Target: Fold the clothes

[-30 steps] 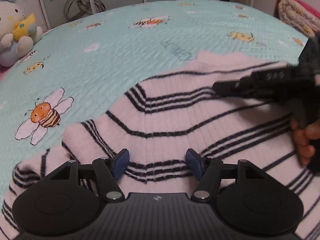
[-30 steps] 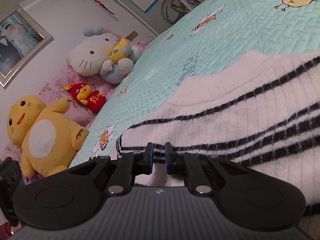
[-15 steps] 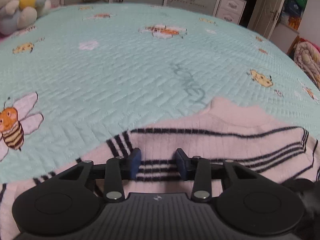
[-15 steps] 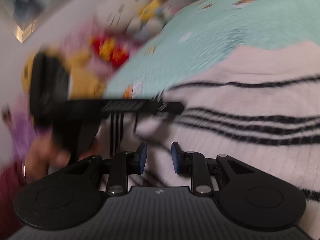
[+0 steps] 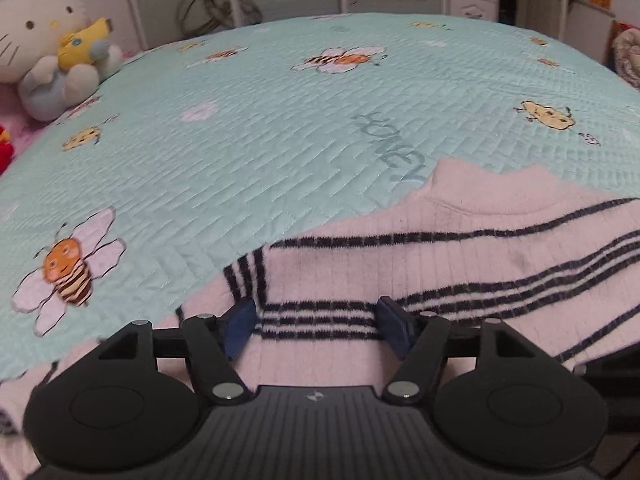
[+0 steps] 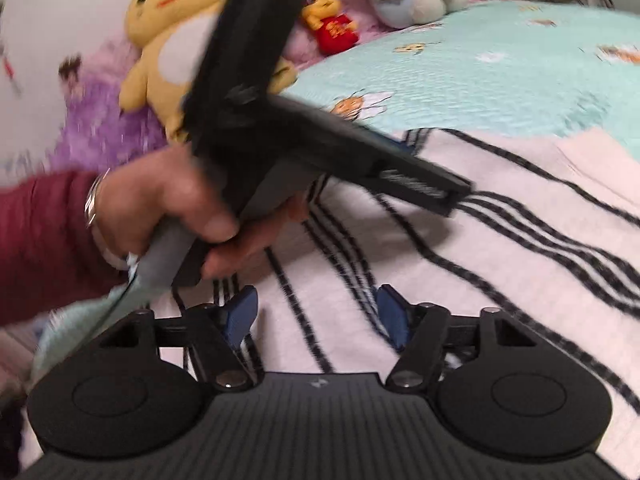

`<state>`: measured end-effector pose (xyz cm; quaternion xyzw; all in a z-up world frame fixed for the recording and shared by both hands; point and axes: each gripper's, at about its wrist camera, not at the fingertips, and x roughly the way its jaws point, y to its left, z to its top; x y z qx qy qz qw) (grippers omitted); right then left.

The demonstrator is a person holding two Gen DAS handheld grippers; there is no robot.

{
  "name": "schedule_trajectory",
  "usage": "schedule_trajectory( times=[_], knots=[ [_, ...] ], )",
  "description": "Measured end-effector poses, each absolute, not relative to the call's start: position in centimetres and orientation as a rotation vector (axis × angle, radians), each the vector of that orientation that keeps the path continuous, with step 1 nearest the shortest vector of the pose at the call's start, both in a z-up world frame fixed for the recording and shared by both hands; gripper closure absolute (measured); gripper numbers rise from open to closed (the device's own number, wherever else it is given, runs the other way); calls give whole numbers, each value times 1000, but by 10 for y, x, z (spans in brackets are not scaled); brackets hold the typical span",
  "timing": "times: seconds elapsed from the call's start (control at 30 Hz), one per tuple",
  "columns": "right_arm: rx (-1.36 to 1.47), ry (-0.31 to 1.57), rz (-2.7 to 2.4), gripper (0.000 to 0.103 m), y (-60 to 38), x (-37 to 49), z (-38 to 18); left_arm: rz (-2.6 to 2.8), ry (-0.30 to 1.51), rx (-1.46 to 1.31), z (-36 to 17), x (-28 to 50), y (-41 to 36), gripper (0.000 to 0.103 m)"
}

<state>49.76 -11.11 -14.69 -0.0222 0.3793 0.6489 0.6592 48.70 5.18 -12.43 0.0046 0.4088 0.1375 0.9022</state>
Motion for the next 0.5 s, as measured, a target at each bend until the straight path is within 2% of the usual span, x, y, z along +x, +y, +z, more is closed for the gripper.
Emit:
schedule_trajectory(
  times=[0.17,0.23,0.3,0.33,0.37,0.47,0.5],
  knots=[
    [305,929,1347,39,-172,540,-159,345,825,42,-120,466,36,32],
    [517,939,1197,42,-215,558,-173,367,817,14,-127,461,36,27],
    [788,952,1014,70,-261,574,-191,391,797,-48,-131,454,40,26],
    [905,950,919,79,-283,579,-199,396,791,-79,-132,451,42,26],
    [962,941,854,94,-299,581,-204,399,791,-92,-131,450,42,26],
    [924,874,795,91,-309,581,-196,384,819,-43,-126,451,36,26],
    [900,852,782,85,-308,580,-192,377,830,-27,-124,453,34,28]
  ],
)
